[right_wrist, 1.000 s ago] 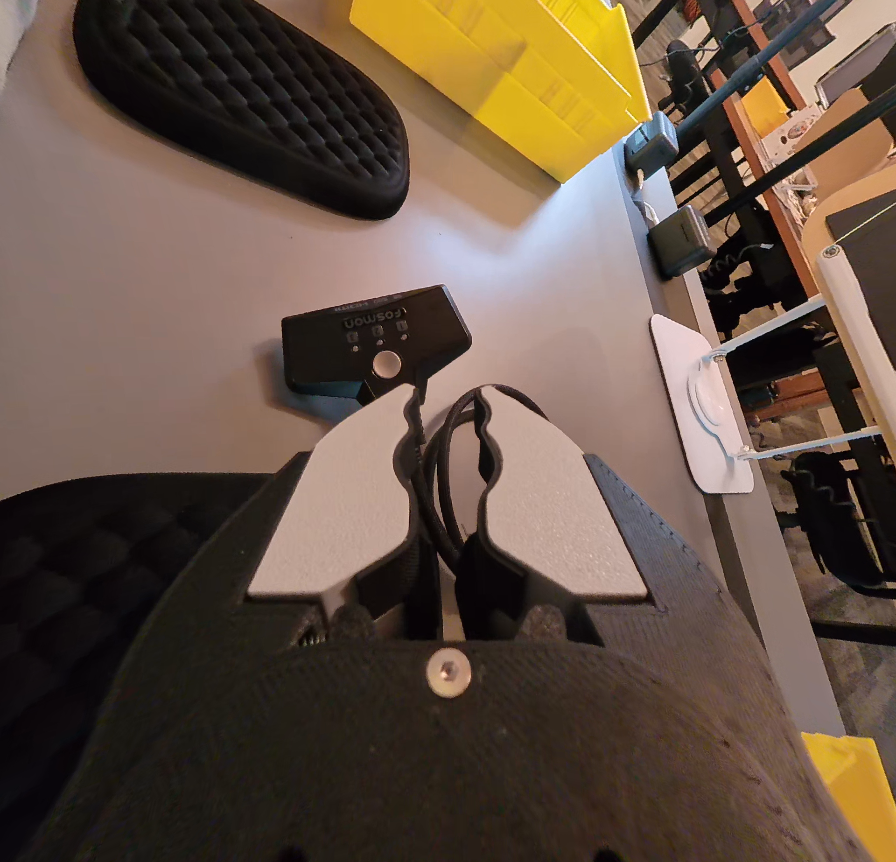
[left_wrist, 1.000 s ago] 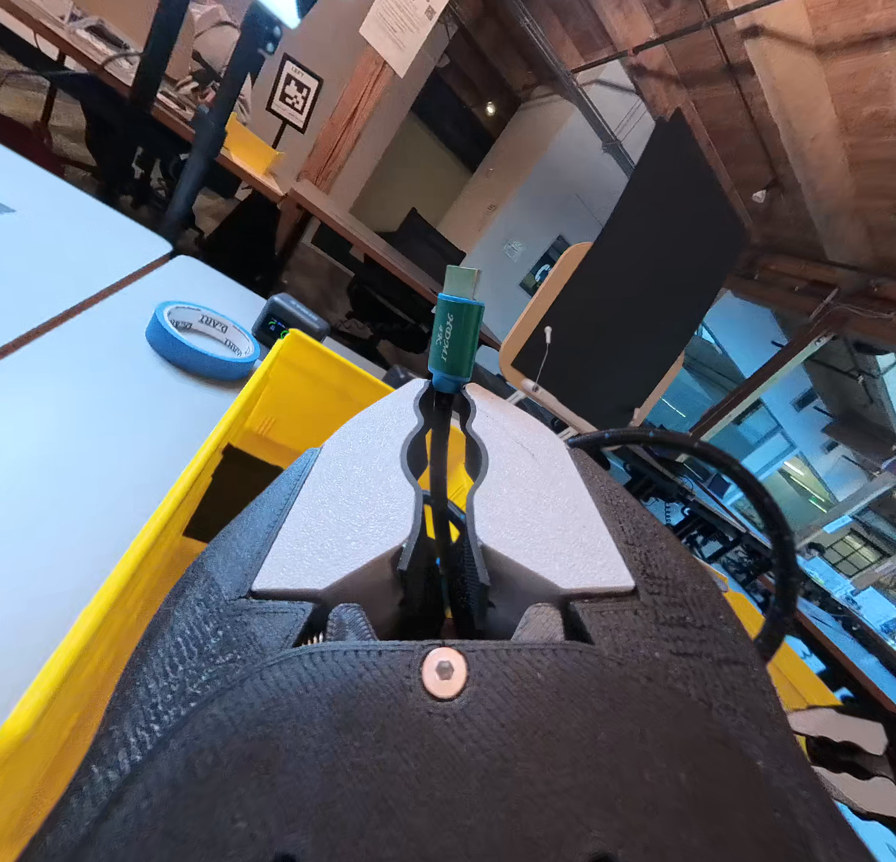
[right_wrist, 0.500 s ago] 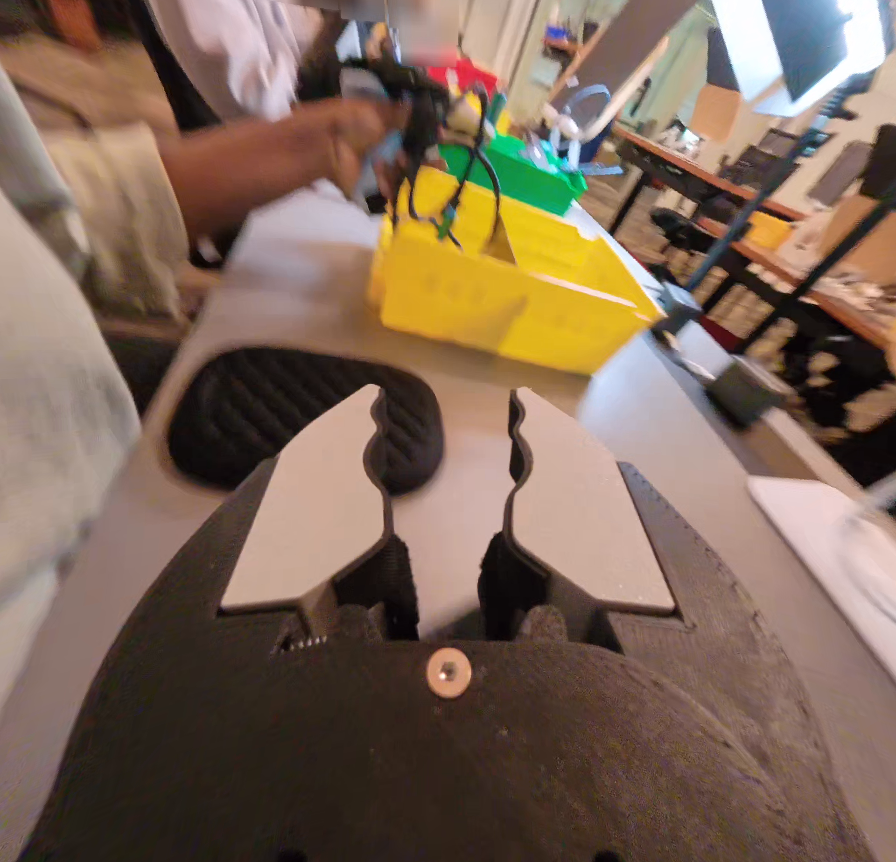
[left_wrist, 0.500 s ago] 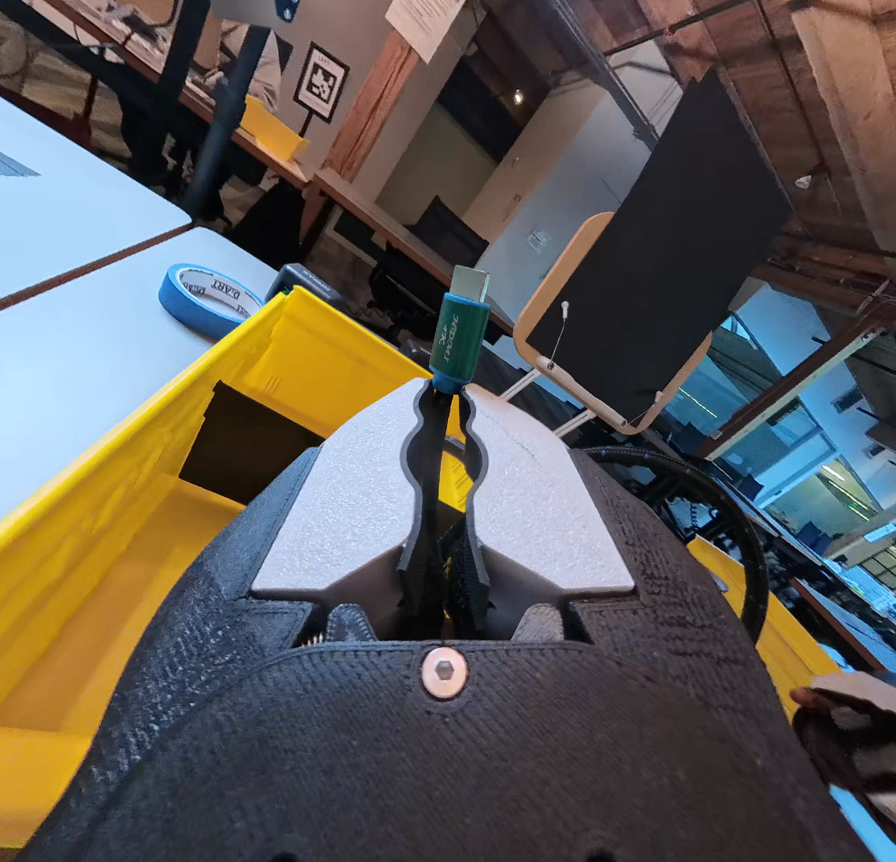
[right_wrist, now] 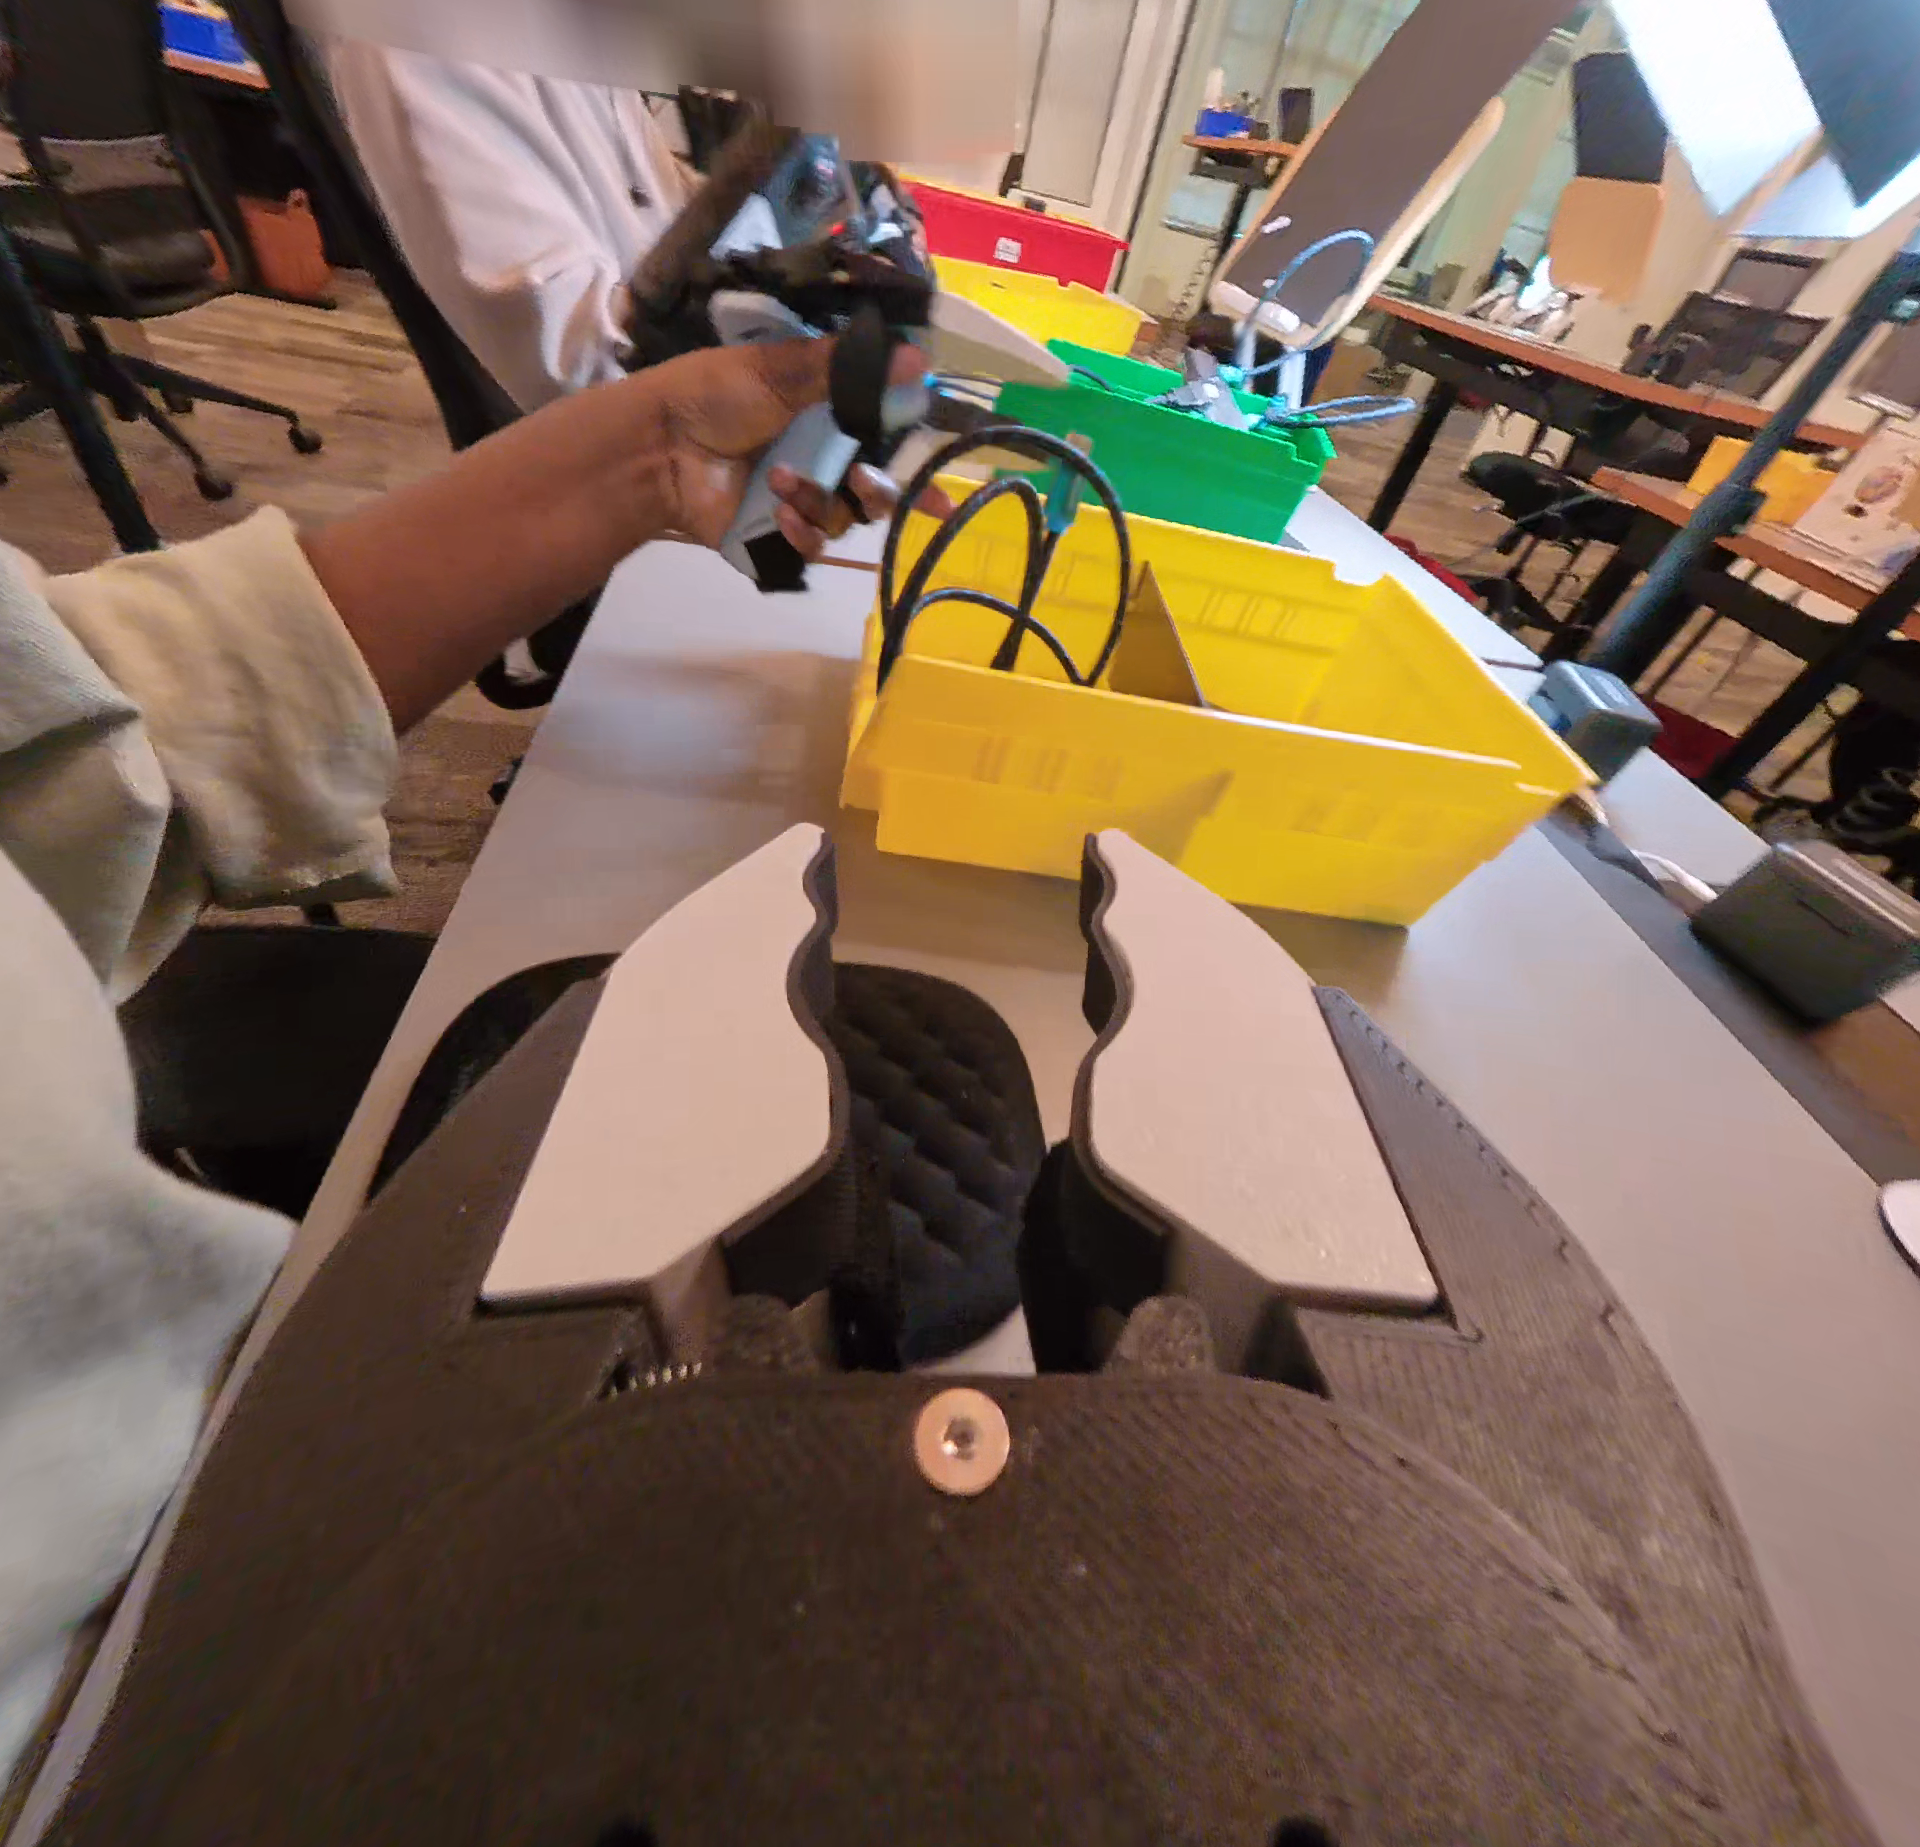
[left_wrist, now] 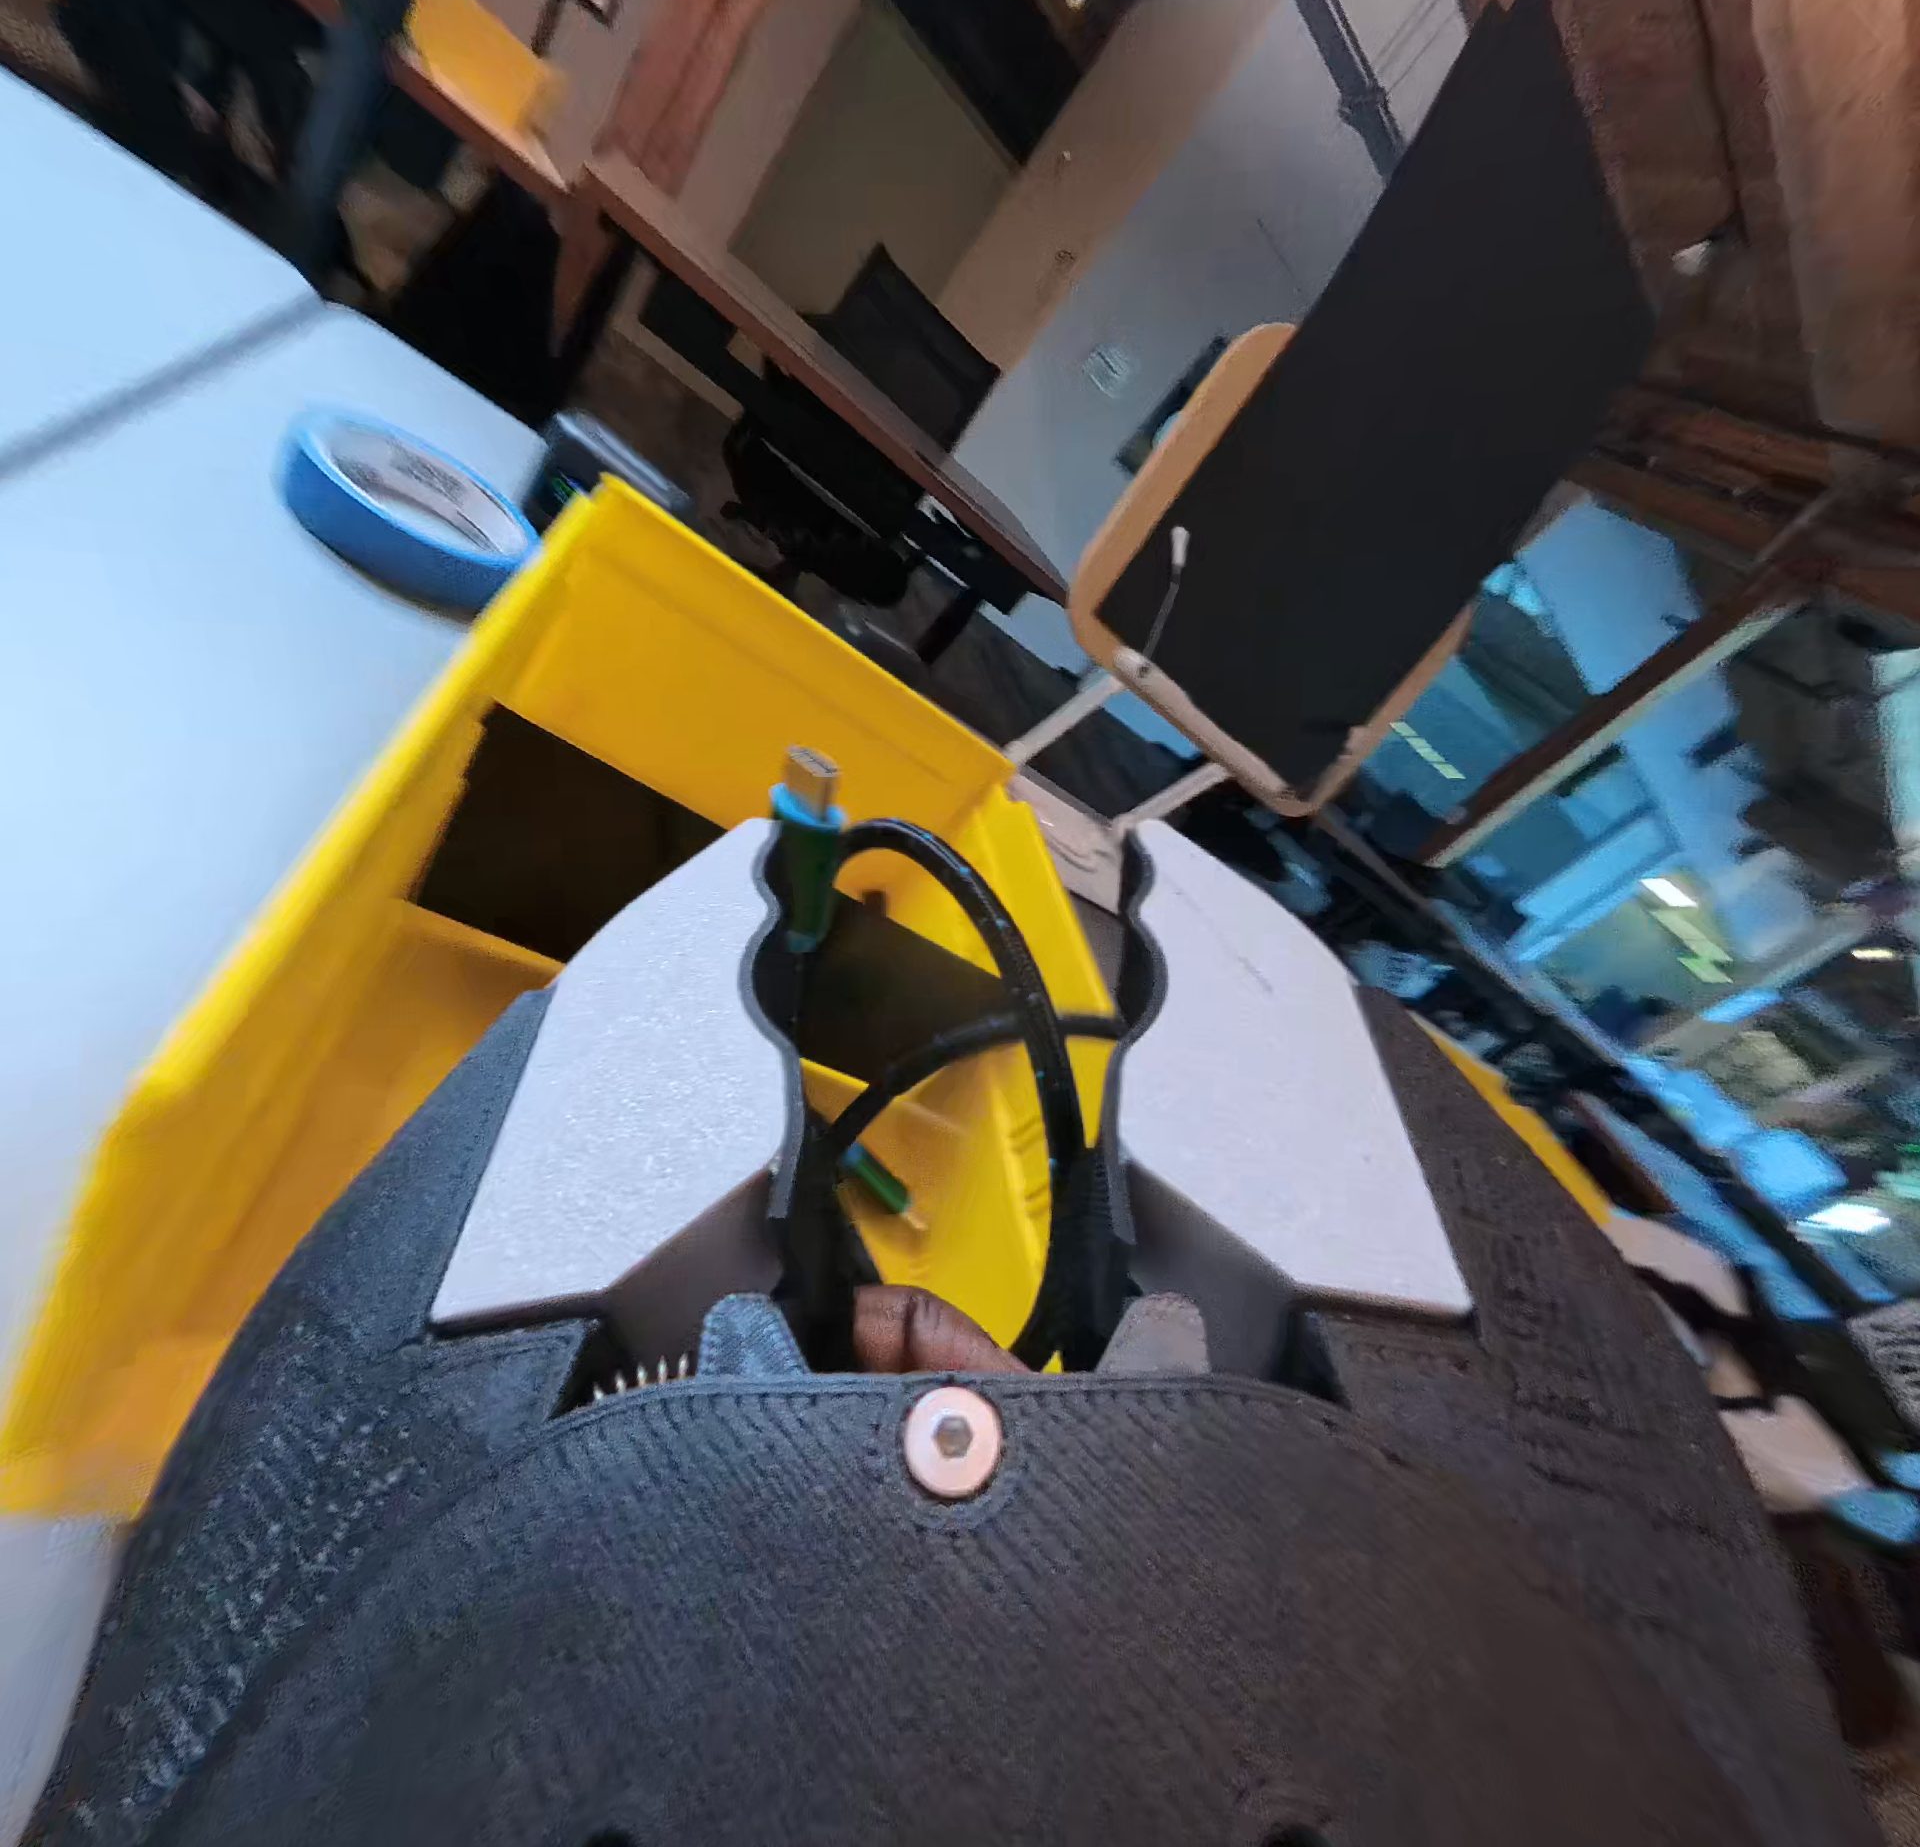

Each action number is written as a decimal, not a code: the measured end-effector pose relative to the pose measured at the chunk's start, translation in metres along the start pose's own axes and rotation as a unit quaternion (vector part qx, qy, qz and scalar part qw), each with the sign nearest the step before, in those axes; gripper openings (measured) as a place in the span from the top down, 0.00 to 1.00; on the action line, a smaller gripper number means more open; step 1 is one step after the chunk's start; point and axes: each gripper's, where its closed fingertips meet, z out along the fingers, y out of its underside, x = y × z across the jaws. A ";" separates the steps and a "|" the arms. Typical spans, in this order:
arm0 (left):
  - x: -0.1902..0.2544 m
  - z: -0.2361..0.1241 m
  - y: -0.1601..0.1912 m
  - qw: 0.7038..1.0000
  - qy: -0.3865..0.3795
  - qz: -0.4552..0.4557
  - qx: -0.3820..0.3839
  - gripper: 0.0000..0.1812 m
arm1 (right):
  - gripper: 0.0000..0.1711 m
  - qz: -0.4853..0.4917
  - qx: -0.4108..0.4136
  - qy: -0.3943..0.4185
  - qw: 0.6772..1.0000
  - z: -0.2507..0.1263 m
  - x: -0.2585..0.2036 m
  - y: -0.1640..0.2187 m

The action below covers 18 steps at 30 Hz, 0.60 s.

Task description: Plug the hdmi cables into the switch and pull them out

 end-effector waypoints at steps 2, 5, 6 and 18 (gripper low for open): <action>-0.004 -0.018 -0.016 0.995 -0.051 0.078 0.022 0.60 | 0.74 0.009 0.002 0.020 1.000 -0.016 0.009 0.002; 0.006 -0.051 -0.045 0.960 -0.143 0.229 0.079 0.58 | 0.75 0.016 0.011 0.054 0.998 -0.039 0.022 0.000; 0.023 -0.059 -0.050 0.941 -0.153 0.284 0.104 0.58 | 0.75 0.015 0.015 0.065 0.998 -0.046 0.026 0.000; 0.077 0.007 0.074 0.844 -0.082 0.500 -0.176 0.83 | 0.76 -0.007 0.008 0.107 0.994 -0.078 0.043 0.005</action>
